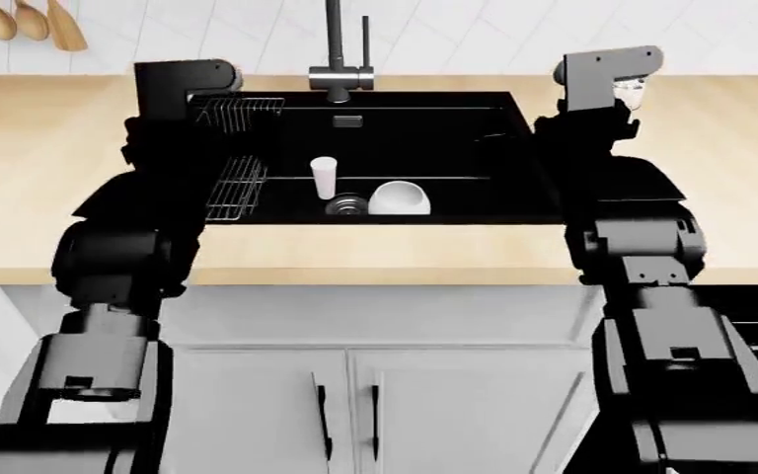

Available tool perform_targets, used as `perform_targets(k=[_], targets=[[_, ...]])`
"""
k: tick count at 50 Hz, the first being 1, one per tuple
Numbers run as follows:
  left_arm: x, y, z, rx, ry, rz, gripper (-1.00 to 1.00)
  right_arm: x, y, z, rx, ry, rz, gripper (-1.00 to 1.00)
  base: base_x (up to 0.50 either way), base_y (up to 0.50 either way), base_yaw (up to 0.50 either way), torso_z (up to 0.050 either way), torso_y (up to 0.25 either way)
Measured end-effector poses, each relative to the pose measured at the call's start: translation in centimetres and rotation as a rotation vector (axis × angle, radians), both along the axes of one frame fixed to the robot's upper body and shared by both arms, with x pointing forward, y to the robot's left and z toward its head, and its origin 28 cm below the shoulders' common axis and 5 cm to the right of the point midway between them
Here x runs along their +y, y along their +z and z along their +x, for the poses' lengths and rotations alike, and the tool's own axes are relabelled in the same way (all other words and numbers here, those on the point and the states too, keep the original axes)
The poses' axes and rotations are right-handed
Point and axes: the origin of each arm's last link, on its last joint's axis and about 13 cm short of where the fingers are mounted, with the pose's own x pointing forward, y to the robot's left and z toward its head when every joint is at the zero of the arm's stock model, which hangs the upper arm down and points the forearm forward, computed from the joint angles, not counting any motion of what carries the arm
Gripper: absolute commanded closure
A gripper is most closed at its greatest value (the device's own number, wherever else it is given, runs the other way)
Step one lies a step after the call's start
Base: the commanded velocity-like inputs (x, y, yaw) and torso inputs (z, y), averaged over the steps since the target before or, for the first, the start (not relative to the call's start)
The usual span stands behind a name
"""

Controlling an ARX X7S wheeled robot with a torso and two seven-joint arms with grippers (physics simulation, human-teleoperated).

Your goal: Pick the cup and bowl from the sink and place them on the counter for drying.

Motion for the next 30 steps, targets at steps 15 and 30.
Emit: perform_targets(k=[15,30], targets=[[1.0,3.4,2.0,0.049,0.047,0.077,-1.00,-1.9,3.3,0.7,0.081,-0.017,-0.005,-1.00,0.00,0.00,0.00,0.000,0.000],[1.5,4.2,2.1,0.051,0.024,0.098,-1.00,-2.4,4.4,0.6,0.104,-0.028,0.003,-1.00,0.00,0.00,0.00,0.043,0.000]])
